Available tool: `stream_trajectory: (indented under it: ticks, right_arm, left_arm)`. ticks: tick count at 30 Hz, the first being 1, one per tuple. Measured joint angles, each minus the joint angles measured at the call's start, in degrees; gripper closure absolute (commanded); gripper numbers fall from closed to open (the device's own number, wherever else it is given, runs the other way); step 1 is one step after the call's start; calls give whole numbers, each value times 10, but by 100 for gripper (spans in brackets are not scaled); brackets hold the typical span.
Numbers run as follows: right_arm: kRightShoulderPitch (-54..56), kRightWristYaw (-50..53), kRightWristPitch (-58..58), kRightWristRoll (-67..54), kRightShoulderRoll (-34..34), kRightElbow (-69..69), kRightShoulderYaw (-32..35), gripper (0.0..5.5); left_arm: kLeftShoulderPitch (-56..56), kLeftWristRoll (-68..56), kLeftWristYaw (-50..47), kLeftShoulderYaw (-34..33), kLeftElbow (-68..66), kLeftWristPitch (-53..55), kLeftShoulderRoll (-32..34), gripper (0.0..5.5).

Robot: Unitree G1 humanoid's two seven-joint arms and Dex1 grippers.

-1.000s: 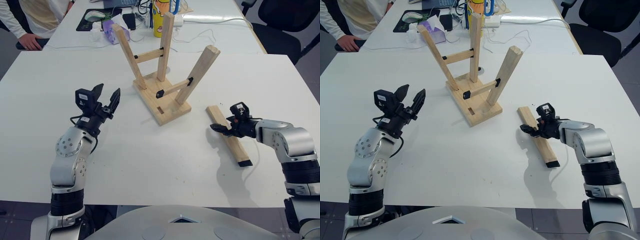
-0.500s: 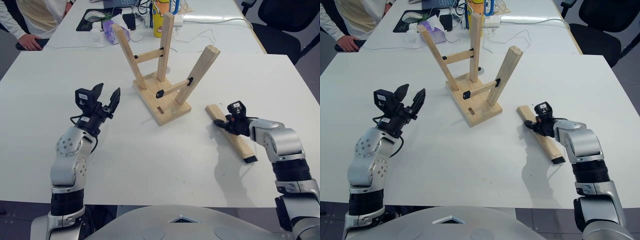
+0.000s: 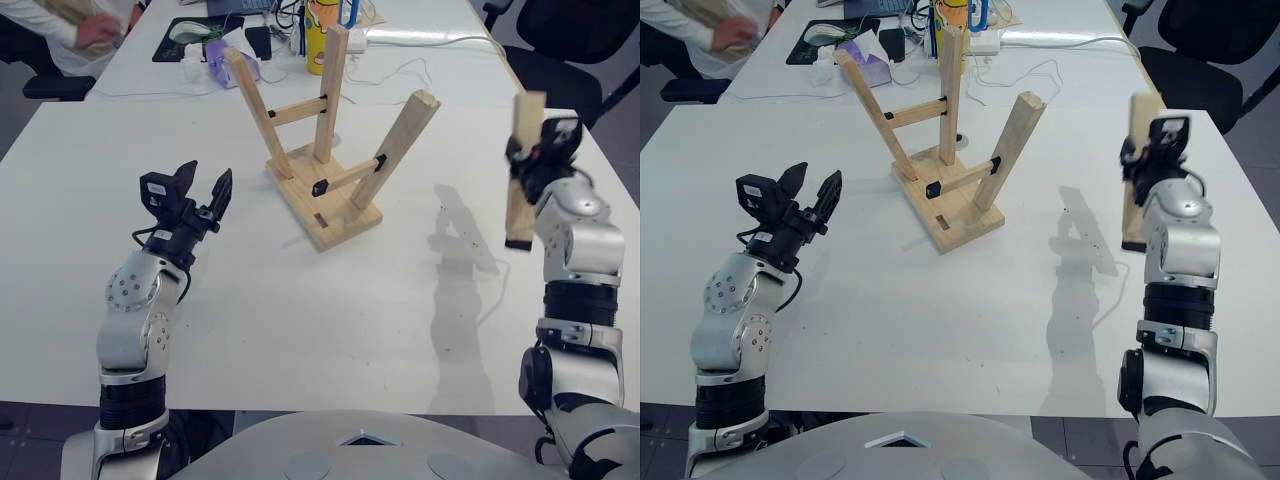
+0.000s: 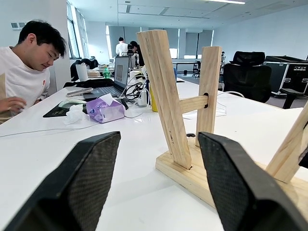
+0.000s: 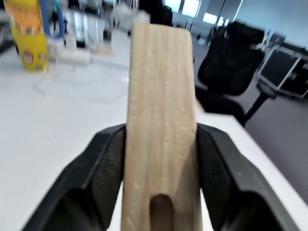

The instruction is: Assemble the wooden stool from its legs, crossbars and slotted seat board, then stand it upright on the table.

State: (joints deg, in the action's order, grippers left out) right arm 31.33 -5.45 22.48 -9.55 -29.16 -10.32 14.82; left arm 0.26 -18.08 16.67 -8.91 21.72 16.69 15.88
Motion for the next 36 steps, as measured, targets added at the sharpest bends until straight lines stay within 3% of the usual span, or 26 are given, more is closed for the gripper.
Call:
stream_trajectory:
  ticks: [7, 15, 26, 36]
  right_arm:
    - [154, -55, -92, -22, 6, 5, -15, 343]
    - [255, -196, -17, -129, 56, 39, -70, 343]
    - [215, -315, 140, -210, 58, 115, -133, 343]
    - [173, -330, 196, -237, 65, 159, -136, 343]
  left_arm:
    - [44, -22, -20, -79, 42, 5, 7, 252]
    - [136, -22, -81, -87, 128, -3, -57, 252]
    - [293, -11, -138, -72, 240, -25, -134, 252]
    - [270, -42, -184, -79, 295, 4, -144, 252]
